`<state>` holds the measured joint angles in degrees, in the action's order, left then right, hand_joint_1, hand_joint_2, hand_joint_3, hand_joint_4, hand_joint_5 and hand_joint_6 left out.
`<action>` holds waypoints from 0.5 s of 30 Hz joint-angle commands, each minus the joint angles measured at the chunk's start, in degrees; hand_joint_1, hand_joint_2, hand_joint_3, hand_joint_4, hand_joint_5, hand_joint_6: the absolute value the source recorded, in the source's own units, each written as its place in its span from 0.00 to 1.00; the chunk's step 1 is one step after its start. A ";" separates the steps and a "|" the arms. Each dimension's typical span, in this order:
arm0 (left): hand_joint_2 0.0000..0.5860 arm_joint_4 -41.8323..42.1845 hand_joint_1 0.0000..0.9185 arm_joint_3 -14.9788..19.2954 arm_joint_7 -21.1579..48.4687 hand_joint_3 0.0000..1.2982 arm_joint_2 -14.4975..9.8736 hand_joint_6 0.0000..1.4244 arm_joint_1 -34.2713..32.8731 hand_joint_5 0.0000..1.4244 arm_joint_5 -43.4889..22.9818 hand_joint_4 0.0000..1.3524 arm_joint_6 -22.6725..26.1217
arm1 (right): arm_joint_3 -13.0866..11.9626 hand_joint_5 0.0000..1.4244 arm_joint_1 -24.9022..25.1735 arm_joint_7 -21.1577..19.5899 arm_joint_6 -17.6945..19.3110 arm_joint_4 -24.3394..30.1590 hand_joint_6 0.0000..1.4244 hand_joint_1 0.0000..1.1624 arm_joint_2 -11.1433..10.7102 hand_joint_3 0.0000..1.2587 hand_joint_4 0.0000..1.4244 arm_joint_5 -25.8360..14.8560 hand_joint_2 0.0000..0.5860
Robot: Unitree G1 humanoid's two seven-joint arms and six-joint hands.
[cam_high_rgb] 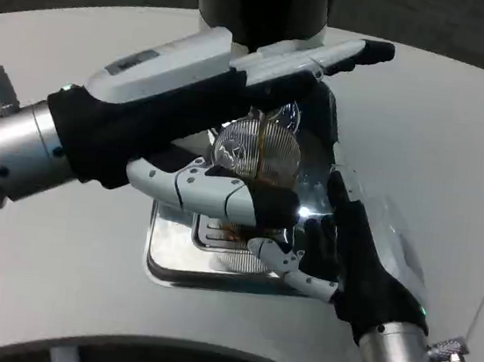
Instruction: Grasp the cup under the faucet to collect the drink, then remove the cup.
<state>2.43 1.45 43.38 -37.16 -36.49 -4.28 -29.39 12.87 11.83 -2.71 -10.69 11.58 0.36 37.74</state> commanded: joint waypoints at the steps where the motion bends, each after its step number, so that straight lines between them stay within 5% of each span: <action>1: 0.24 1.08 0.00 -0.17 0.21 0.00 -0.70 0.00 1.02 0.03 -0.69 0.00 -0.03 | 0.66 0.00 1.35 -1.09 -0.33 -2.06 0.02 0.55 0.60 0.00 0.00 -1.26 0.33; 15: 0.24 0.99 0.00 -0.17 -0.27 0.00 -1.05 0.00 0.75 0.03 0.46 0.00 -0.42 | 0.09 0.00 6.55 -4.54 0.52 -10.08 0.02 0.58 2.55 0.00 0.00 -6.90 0.32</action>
<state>2.71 1.54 43.12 -37.44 -36.46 -4.16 -29.27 12.93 17.76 -6.18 -10.84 2.94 2.22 32.15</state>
